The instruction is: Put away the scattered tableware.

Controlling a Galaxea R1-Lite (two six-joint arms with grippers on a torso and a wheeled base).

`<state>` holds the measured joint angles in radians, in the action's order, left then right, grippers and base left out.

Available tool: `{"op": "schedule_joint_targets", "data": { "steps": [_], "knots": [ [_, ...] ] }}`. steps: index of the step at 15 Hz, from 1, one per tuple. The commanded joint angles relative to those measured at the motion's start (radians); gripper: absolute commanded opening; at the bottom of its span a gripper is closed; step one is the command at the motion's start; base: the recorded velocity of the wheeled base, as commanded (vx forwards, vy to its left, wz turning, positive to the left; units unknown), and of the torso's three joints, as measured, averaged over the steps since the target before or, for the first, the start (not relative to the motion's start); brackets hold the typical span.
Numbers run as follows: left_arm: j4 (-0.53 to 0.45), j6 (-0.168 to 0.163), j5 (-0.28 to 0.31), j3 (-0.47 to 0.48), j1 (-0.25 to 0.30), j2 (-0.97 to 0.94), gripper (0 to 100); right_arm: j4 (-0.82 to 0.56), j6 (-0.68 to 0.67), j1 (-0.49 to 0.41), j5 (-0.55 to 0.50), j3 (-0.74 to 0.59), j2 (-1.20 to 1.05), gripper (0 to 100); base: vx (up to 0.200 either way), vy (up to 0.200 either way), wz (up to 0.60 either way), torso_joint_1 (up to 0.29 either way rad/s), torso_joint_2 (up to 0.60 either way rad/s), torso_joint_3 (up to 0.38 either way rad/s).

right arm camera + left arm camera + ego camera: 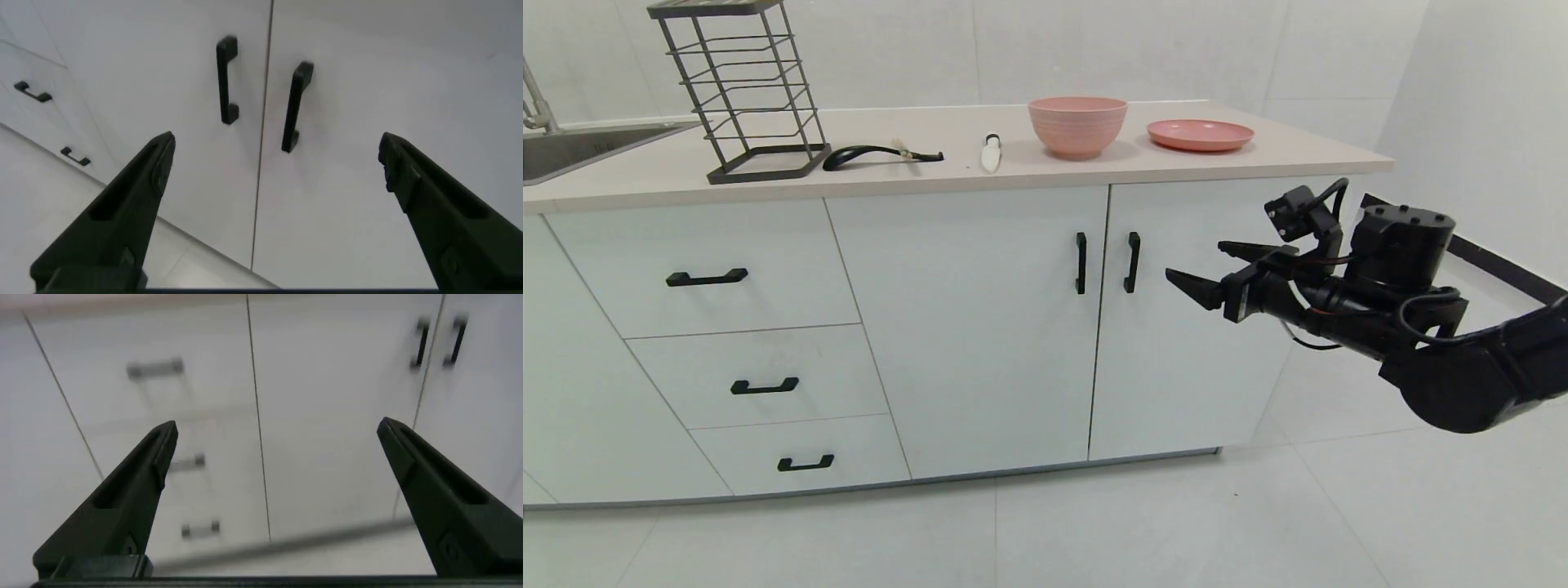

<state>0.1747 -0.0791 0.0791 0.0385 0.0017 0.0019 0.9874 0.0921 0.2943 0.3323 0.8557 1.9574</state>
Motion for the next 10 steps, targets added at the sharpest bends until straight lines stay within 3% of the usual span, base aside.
{"op": "schedule_joint_targets", "data": {
  "steps": [1, 2, 3, 5, 7, 10],
  "knots": [
    [0.091, -0.001, 0.053, 0.149, -0.002, 0.044, 100, 0.022, 0.011, 0.005, 0.002, -0.032, 0.047, 100, 0.0, 0.0, 0.0, 0.0, 0.0, 0.0],
    [0.071, 0.013, 0.071, 0.162, -0.011, 0.053, 100, 0.03, 0.015, 0.011, 0.002, -0.035, 0.052, 100, 0.0, 0.0, 0.0, 0.0, 0.0, 0.0],
    [-0.001, 0.087, 0.094, 0.196, -0.066, 0.127, 100, 0.046, 0.02, 0.016, 0.002, -0.037, 0.078, 100, 0.0, 0.0, 0.0, 0.0, 0.0, 0.0],
    [-0.006, 0.101, 0.151, 0.287, -0.147, 0.311, 100, 0.076, 0.023, 0.023, 0.022, -0.035, 0.113, 100, 0.0, 0.0, 0.0, 0.0, 0.0, 0.0],
    [-0.004, 0.082, 0.171, 0.405, -0.227, 0.44, 100, 0.14, 0.017, 0.043, 0.043, -0.129, 0.103, 100, 0.0, 0.0, 0.0, 0.0, 0.0, 0.0],
    [0.028, 0.012, 0.231, 0.505, -0.289, 0.685, 100, 0.165, 0.02, 0.019, 0.085, -0.208, 0.006, 100, 0.0, 0.0, 0.0, 0.0, 0.0, 0.0]
  ]
}}
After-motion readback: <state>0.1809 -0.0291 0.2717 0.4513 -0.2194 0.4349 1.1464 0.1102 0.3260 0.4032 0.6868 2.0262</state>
